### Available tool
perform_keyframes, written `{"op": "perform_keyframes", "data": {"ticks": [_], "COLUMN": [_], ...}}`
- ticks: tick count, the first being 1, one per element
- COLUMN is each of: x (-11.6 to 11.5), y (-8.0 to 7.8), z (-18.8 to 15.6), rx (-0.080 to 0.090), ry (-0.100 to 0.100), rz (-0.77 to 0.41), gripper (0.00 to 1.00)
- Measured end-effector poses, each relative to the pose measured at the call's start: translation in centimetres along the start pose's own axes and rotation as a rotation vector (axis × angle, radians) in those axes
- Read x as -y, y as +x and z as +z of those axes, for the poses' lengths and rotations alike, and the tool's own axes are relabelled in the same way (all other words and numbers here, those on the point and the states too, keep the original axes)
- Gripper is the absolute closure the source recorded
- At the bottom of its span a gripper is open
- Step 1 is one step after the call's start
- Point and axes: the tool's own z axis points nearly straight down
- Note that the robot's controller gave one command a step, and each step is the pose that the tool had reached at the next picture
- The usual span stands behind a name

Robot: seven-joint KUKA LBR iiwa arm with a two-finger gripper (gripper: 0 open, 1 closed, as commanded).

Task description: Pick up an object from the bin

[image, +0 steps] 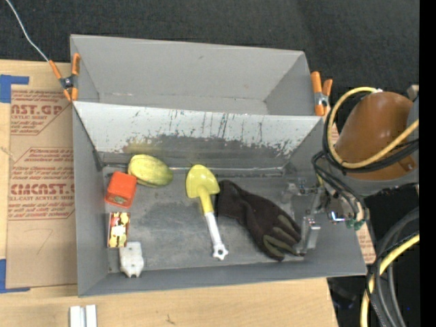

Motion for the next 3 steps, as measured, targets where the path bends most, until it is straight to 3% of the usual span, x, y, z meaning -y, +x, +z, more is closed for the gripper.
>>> {"op": "perform_keyframes", "data": {"ticks": [1, 2, 3], "x": [0.0, -2.3, -7.5], "y": [-0.2, -0.9, -0.8], "z": [-0.4, 5.5, 11.3], "rx": [0.008, 0.010, 0.013], "ry": [0.001, 0.002, 0.001], "rz": [-0.002, -0.306, -0.173], "gripper": [0.00, 0.00, 1.00]}}
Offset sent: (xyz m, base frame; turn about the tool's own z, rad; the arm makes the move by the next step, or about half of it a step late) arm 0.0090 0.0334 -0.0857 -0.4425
